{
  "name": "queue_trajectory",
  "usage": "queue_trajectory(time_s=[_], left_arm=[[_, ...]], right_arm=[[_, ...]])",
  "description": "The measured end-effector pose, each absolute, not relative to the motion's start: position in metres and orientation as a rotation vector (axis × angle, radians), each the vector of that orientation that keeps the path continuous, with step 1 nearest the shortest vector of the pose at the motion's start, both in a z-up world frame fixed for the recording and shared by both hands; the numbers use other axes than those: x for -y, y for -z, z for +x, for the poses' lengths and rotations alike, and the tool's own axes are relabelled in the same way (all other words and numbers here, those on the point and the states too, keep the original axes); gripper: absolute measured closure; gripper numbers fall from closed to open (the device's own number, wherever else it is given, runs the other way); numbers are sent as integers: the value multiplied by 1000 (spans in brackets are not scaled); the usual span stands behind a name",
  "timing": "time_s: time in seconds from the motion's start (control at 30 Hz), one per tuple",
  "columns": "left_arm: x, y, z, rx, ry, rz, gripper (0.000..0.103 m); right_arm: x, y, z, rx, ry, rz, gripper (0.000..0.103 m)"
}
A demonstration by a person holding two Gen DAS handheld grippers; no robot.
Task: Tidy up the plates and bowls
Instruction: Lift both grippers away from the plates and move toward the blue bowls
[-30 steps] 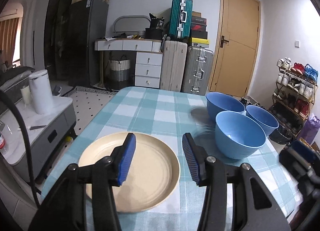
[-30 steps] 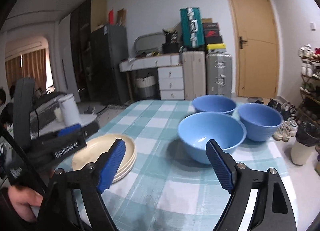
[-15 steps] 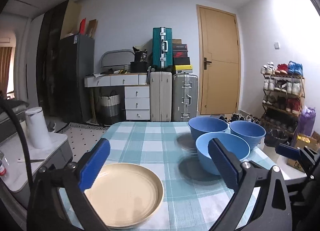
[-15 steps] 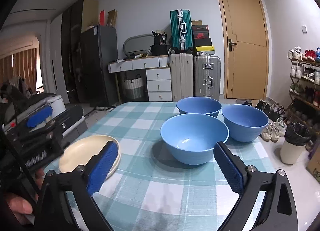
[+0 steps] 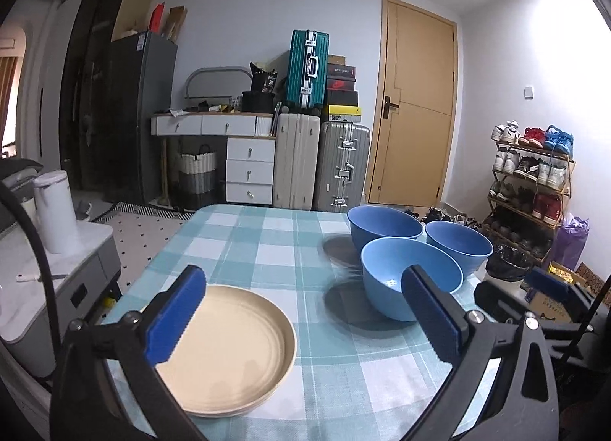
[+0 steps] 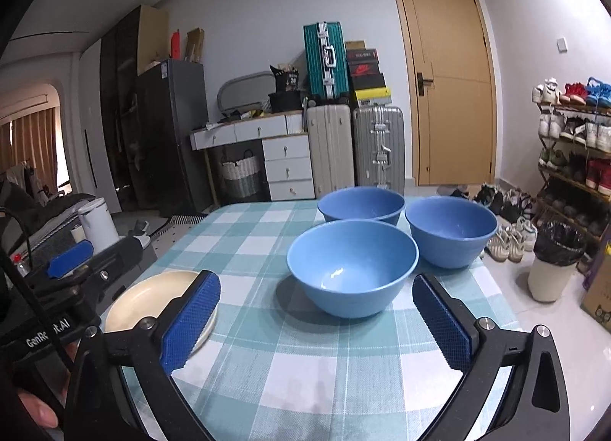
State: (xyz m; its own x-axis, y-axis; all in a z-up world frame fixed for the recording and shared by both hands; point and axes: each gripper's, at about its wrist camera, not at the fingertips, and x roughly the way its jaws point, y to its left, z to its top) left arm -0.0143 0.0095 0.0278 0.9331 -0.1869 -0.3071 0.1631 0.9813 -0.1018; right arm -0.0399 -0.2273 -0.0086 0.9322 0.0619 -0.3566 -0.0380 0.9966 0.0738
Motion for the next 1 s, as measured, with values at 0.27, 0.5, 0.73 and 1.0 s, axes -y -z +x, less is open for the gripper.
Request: queue_trajectory(time_s=[0.27, 0.5, 0.73, 1.0], left_arm=[[-3, -29, -20, -288, 179, -46, 0], [2, -31, -17, -309, 188, -67, 0], [6, -34, -16, -306, 171, -103, 0], [22, -32, -11, -332, 179, -115, 0]], right_arm=[[239, 2, -48, -324, 20, 87, 1], [253, 1, -46, -340, 117, 110, 1], [264, 0, -48, -345, 162, 113, 1], [286, 5, -50, -373, 205, 145, 1]])
